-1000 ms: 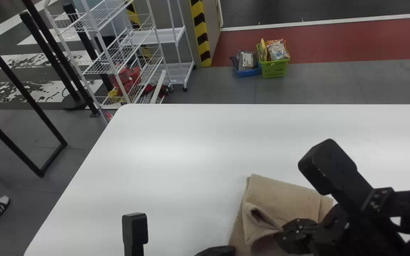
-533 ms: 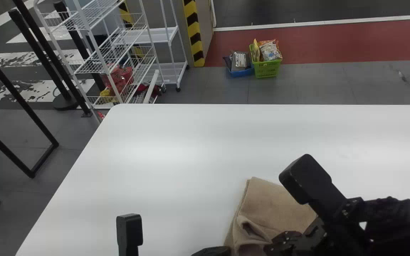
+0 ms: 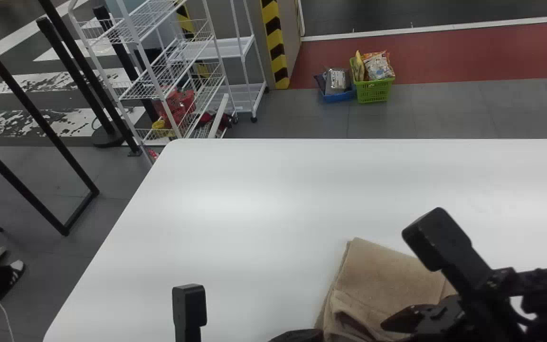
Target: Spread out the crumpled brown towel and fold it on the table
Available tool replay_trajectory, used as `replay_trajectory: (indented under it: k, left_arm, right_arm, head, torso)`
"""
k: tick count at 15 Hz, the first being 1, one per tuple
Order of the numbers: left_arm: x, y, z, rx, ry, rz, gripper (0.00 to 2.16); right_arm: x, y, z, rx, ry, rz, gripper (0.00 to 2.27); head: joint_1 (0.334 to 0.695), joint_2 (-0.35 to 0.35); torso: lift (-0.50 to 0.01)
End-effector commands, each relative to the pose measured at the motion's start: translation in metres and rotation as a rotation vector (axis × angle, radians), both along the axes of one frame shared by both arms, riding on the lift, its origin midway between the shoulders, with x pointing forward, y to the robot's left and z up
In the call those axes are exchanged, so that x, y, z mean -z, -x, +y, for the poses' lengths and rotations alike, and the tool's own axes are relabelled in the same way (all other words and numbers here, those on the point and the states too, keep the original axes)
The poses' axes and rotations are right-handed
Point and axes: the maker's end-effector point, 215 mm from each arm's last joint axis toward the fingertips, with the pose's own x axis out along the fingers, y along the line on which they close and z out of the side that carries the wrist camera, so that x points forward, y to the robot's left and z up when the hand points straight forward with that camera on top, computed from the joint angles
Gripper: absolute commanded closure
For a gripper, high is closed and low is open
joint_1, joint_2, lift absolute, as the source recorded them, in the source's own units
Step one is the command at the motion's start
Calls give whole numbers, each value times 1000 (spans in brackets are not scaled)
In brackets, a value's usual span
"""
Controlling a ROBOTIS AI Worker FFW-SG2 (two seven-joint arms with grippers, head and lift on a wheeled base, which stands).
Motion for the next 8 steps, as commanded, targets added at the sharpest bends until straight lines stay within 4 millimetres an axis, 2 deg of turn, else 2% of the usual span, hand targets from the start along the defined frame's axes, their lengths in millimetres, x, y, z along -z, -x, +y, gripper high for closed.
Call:
replay_trajectory:
  k: [1, 4, 5, 6, 7, 8]
  left_arm:
    - [1, 0, 0, -1, -1, 3, 2142]
    - [0, -2, -1, -2, -2, -2, 2142]
    - [-1, -3, 0, -4, -4, -3, 2142]
    - [0, -4, 2, -7, -6, -4, 2142]
    - [-1, -5, 3, -8, -7, -7, 2138]
    - [-2, -6, 5, -10, -8, -10, 2138]
  right_arm:
    - [-26, -8, -14, 50, -108, -1, 49]
    - [-55, -22, -48, 141, -257, 7, 87]
    - [-55, -26, -64, 189, -260, 4, 319]
    - [-50, -26, -78, 226, -261, 14, 734]
    - [-45, -26, -87, 250, -258, 24, 1433]
    - [-38, -22, -96, 277, -254, 41, 2037]
  head:
    - [695, 254]
    - [695, 210]
    - [695, 192]
    - [695, 175]
    - [695, 129]
    - [695, 112]
  torso:
    - [-127]
    - [-127]
    - [-127]
    - [-127]
    - [-127]
    - [-127]
